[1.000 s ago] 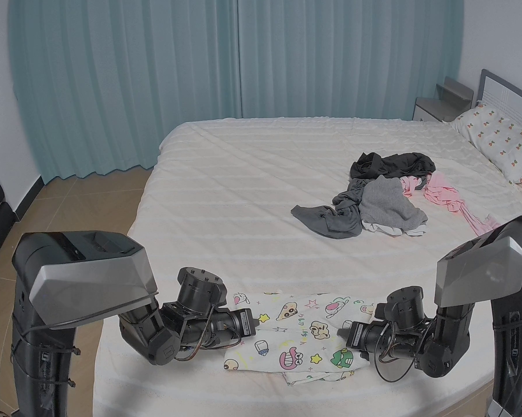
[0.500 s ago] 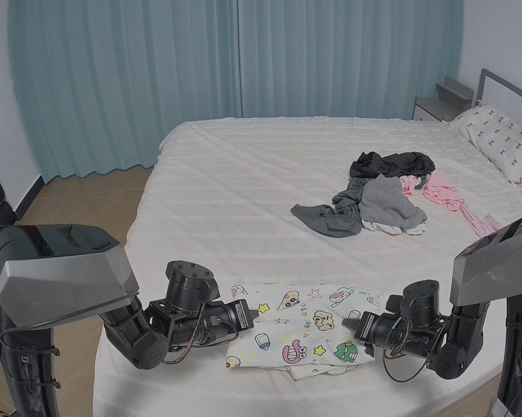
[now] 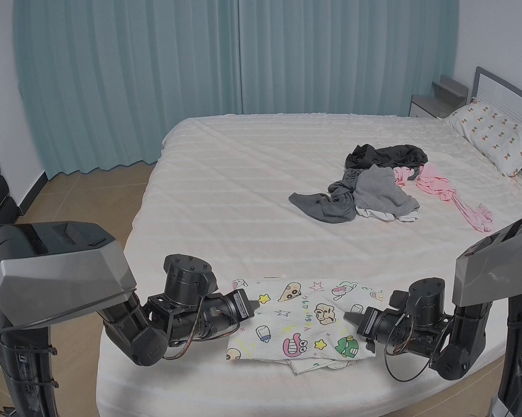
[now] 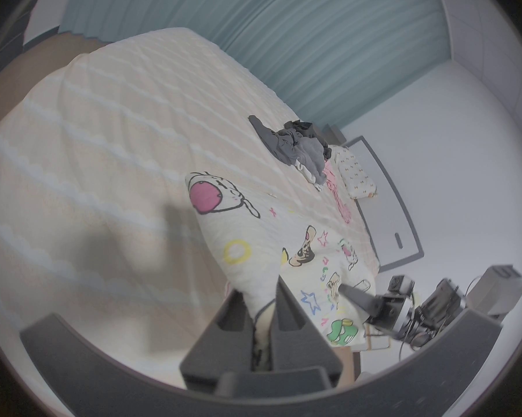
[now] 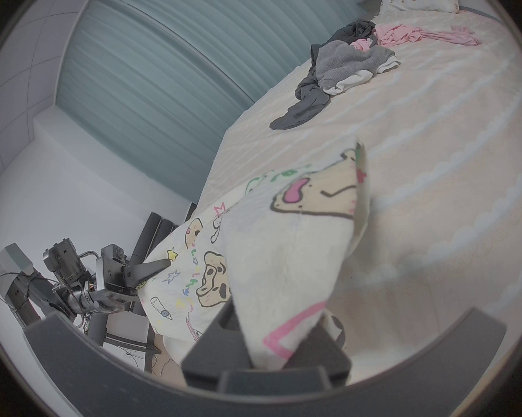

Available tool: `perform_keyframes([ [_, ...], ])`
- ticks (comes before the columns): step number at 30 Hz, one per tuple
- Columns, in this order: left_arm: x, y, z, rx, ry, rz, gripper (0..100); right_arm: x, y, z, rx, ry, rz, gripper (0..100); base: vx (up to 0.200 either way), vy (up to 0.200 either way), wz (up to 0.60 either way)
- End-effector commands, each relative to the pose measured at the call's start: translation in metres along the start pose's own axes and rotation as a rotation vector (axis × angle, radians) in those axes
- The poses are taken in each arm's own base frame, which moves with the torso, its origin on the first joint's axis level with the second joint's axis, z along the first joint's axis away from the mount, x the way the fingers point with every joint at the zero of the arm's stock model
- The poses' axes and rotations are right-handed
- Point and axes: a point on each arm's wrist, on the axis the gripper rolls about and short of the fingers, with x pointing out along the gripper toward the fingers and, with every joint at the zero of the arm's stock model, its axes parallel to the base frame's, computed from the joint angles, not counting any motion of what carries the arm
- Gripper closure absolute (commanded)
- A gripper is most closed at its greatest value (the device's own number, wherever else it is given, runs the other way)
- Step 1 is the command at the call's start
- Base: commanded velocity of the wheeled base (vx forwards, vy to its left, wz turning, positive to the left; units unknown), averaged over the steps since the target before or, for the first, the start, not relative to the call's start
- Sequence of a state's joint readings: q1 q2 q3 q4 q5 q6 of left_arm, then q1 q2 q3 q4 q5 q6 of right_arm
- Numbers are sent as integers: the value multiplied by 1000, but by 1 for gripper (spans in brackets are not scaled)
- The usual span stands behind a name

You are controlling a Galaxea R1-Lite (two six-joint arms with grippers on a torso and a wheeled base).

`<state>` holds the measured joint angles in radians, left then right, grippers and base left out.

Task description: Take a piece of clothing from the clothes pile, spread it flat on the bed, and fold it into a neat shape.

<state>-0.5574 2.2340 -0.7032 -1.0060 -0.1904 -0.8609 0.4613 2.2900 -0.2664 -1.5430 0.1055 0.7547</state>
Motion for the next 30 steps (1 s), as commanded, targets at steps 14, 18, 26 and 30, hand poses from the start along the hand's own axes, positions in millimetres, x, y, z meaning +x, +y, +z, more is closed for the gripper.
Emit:
perform_keyframes([
  [14, 1, -6, 0, 4, -3, -19, 100, -3, 0, 3, 1, -16, -2, 100, 0, -186, 0],
  [18, 1, -7, -1, 6, 0, -20, 100, -5, 0, 7, 3, -27, 0, 100, 0, -200, 0],
  [26, 2, -8, -2, 8, 4, -23, 100, -10, -5, 17, 16, -52, -11, 100, 0, -200, 0],
  [30, 2, -7, -3, 6, 6, -21, 100, -10, -6, 17, 10, -52, -15, 100, 0, -200, 0],
])
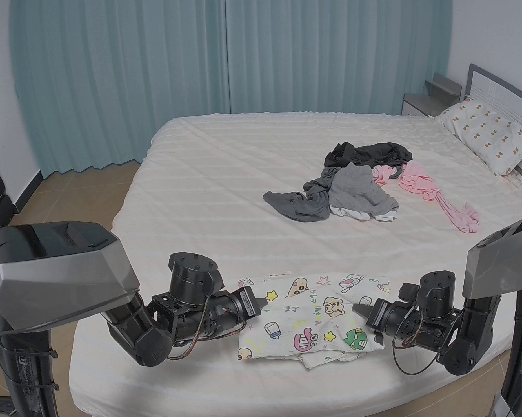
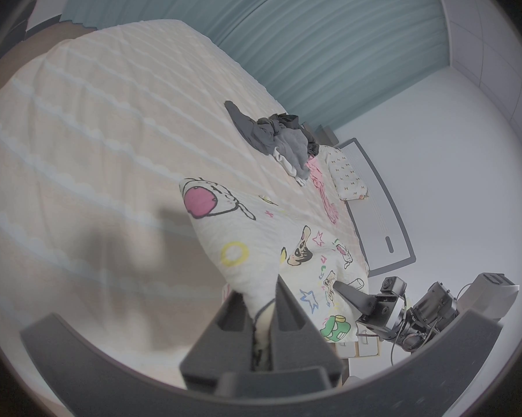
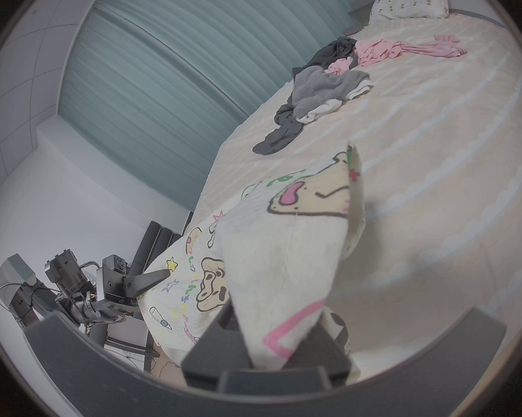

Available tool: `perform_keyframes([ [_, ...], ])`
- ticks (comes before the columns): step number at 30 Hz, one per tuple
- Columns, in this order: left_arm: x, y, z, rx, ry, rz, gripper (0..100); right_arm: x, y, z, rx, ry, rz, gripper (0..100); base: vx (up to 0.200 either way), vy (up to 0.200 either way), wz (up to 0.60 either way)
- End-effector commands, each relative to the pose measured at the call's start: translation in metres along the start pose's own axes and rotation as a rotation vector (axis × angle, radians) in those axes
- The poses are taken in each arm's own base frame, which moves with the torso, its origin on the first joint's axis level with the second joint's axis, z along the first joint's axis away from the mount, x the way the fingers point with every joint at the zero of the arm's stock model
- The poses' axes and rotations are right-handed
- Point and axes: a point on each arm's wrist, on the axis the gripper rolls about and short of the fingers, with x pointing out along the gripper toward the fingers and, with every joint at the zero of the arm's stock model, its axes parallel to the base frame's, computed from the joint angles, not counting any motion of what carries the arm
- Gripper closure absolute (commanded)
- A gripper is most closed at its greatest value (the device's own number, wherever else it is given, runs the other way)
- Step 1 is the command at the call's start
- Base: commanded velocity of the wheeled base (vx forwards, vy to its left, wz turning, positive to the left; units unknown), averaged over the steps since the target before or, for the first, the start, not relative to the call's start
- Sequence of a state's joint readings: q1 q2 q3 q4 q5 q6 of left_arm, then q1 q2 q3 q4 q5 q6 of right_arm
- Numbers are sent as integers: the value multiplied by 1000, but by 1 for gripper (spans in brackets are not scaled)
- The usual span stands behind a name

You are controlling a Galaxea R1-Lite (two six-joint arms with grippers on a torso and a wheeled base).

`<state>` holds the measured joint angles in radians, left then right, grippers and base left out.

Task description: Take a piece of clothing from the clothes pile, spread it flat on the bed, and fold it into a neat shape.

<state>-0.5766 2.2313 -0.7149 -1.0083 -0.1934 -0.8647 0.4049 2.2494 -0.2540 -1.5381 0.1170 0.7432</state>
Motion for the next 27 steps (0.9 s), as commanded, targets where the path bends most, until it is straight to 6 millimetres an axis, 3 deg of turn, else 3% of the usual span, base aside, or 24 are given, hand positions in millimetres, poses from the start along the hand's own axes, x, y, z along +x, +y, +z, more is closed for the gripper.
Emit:
perform_keyframes([
  [1, 1, 1, 0, -2, 2, 2, 100, -1, -1, 2, -4, -6, -4, 100, 0, -200, 0],
  [27, 9, 2, -6, 2, 16, 3, 100, 2, -14, 5, -31, -12, -50, 100, 0, -200, 0],
])
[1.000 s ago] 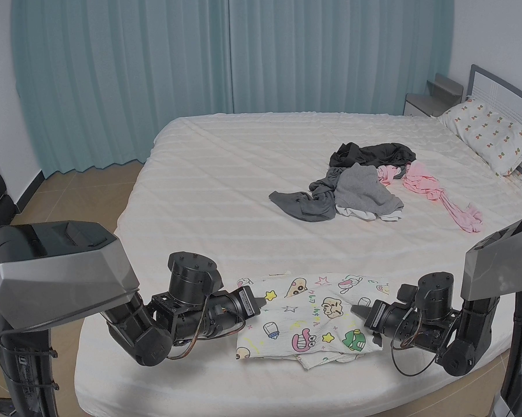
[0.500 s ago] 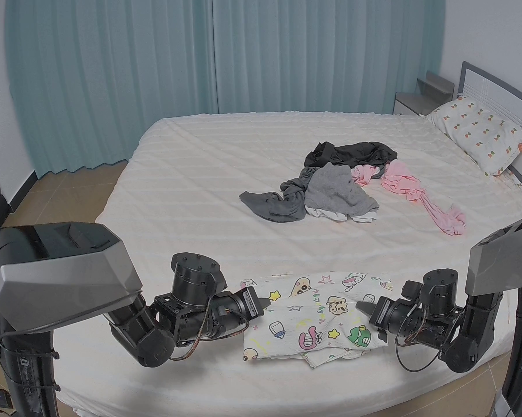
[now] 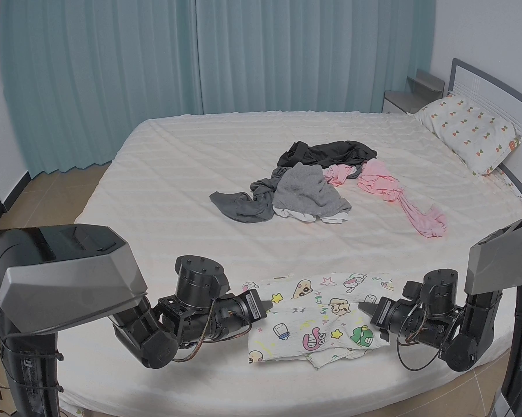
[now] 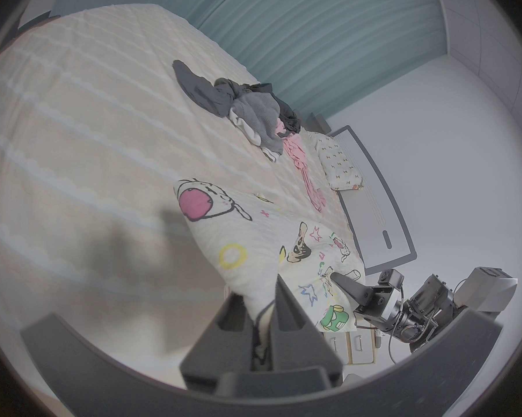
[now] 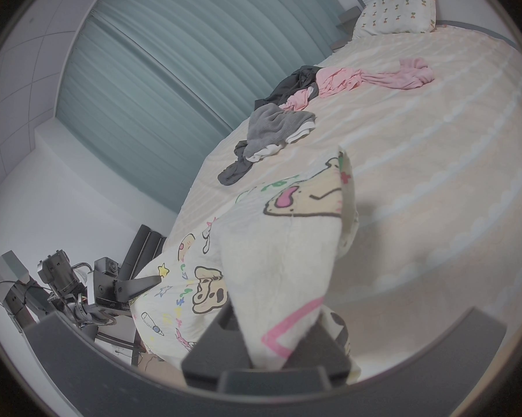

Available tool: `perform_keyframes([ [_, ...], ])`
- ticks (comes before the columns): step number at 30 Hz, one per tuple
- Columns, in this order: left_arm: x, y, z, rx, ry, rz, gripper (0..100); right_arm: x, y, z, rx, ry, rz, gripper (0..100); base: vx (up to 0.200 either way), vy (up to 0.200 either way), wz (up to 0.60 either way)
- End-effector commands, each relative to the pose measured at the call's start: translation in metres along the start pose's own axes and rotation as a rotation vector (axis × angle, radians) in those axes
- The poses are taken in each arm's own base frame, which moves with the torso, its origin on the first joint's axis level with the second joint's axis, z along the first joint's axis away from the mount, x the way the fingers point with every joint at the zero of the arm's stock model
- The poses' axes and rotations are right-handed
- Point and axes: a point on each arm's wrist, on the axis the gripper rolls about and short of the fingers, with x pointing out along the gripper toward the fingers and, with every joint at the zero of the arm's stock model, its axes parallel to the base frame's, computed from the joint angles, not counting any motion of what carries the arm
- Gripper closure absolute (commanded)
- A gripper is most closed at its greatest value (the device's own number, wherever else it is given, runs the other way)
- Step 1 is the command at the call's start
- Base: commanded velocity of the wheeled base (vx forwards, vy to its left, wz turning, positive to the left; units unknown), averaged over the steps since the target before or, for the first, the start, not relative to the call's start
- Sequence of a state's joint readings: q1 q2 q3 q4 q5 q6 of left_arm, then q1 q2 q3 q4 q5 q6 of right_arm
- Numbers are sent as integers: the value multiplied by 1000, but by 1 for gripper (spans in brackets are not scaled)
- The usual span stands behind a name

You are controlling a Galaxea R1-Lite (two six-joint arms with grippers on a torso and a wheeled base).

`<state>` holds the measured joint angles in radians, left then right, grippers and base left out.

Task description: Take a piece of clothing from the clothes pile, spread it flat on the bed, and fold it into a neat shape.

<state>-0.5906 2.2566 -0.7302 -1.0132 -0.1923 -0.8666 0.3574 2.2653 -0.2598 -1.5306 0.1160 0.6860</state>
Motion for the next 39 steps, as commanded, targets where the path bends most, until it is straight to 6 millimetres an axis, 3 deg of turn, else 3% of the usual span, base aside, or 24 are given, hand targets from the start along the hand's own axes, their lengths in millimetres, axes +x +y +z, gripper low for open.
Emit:
perform_keyframes([
  [1, 1, 2, -1, -1, 4, 6, 100, 2, -3, -2, 4, 6, -10, 100, 0, -200, 0],
  [12, 6, 5, -8, 3, 21, 18, 100, 3, -7, -5, -7, 21, -25, 100, 0, -200, 0],
  [25, 16, 21, -17, 12, -9, 106, 100, 9, -20, -13, -21, 56, -69, 100, 0, 0, 0],
  [35, 29, 37, -35, 148, -23, 227, 100, 13, -30, -25, -64, 108, -104, 100, 0, 0, 0],
  [36, 29, 37, -35, 150, -21, 228, 0, 13, -30, -25, -65, 108, -104, 100, 0, 0, 0],
  [37, 30, 38, -35, 156, -25, 235, 0, 13, -31, -26, -71, 115, -107, 0, 0, 0, 0],
  [39, 30, 37, -34, 157, -30, 234, 0, 12, -32, -29, -74, 125, -112, 0, 0, 0, 0],
])
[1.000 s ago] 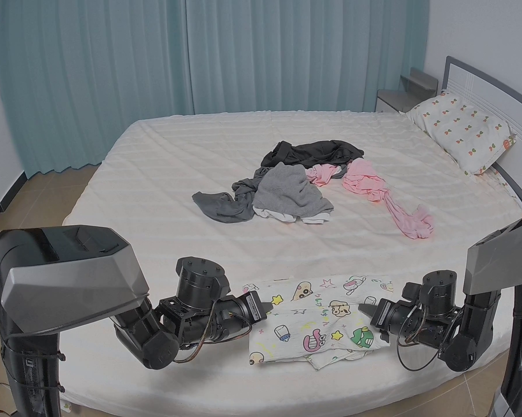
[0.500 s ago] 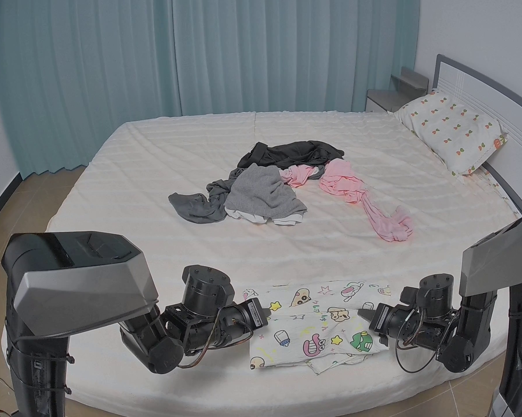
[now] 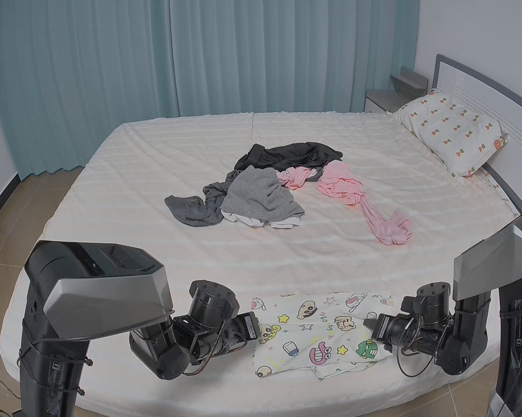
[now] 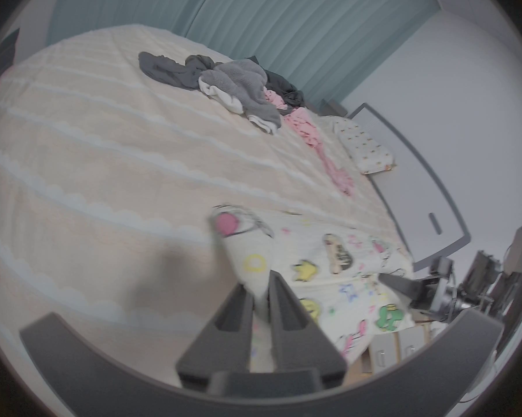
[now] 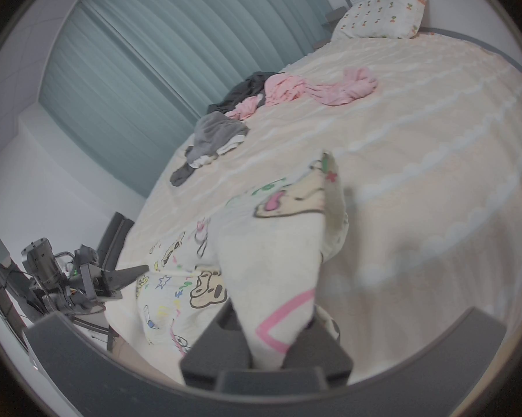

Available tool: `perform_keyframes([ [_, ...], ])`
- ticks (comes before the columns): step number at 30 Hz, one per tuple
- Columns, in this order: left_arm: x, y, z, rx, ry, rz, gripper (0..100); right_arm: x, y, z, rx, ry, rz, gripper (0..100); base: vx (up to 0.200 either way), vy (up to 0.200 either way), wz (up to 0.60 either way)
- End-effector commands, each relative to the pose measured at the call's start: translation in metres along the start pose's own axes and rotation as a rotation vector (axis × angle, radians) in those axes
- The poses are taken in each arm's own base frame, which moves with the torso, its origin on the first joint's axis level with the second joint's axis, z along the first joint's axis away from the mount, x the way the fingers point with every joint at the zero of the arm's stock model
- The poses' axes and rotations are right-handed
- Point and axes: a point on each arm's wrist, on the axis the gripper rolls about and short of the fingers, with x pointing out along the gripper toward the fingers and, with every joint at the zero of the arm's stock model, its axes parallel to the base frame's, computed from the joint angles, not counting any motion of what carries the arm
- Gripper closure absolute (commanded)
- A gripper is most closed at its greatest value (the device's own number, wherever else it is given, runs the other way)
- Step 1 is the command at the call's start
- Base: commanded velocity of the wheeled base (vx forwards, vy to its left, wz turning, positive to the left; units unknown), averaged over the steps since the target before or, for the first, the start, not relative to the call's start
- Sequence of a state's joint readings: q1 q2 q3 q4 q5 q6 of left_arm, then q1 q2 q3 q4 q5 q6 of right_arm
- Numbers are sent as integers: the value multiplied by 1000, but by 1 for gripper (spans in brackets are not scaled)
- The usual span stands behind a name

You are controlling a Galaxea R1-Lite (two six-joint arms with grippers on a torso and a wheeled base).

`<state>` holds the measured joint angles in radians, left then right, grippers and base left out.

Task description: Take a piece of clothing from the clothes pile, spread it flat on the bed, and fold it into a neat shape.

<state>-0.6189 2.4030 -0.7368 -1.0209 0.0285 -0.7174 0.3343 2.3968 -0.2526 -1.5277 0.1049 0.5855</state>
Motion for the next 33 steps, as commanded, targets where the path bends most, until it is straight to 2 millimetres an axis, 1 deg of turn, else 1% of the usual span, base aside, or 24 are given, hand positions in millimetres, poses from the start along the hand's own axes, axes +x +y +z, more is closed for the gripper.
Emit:
perform_keyframes([
  [1, 5, 2, -6, 7, 15, 0, 0, 0, -4, -8, -11, 37, -9, 0, 0, 0, 0],
  [4, 6, 2, -7, 7, 16, 1, 0, 0, -7, -8, -39, 42, -19, 0, 0, 0, 0],
  [5, 5, 3, -7, 7, 15, 7, 0, -3, -13, -7, -62, 43, -40, 0, 0, 0, 0],
  [9, 4, 3, -7, 9, 13, 11, 0, -7, -19, -5, -103, 39, -61, 0, 0, 0, 0],
  [10, 2, 5, -8, 8, 13, 9, 0, -11, -26, 2, -135, 11, -78, 0, 0, 0, 0],
  [11, 1, 5, -8, 7, 10, 8, 0, -12, -26, 3, -138, 5, -79, 0, 0, 0, 0],
  [12, -1, 5, -8, 4, 1, -7, 0, -15, -27, 10, -147, -28, -79, 0, 0, 0, 0],
  [14, -2, 5, -6, -2, -27, -32, 0, -19, -26, 18, -154, -63, -79, 0, 0, 0, 0],
  [19, -6, 6, 2, -18, -97, -81, 0, -31, -16, 40, -170, -169, -53, 0, 0, 0, 0],
  [22, -8, 8, 9, -27, -131, -87, 0, -35, -13, 45, -174, -197, -44, 0, 0, 0, 0],
  [26, -42, 5, 41, -48, -244, -124, 0, -59, 5, 69, -192, -329, 12, 0, 0, 0, 0],
  [27, -43, 6, 42, -49, -248, -123, 0, -60, 6, 70, -195, -334, 14, 0, 0, 0, 0],
  [29, -71, 5, 70, -55, -345, -137, 0, -80, 18, 83, -210, -415, 49, 0, 0, 0, 0],
  [30, -89, 6, 81, -54, -390, -140, 0, -91, 23, 87, -216, -449, 65, 0, 0, 0, 0],
  [32, -118, 3, 94, -50, -452, -154, 0, -110, 30, 93, -221, -499, 85, 0, 0, 0, 0],
  [33, -131, 2, 96, -46, -469, -159, 0, -119, 33, 94, -225, -513, 90, 0, 0, 0, 0],
])
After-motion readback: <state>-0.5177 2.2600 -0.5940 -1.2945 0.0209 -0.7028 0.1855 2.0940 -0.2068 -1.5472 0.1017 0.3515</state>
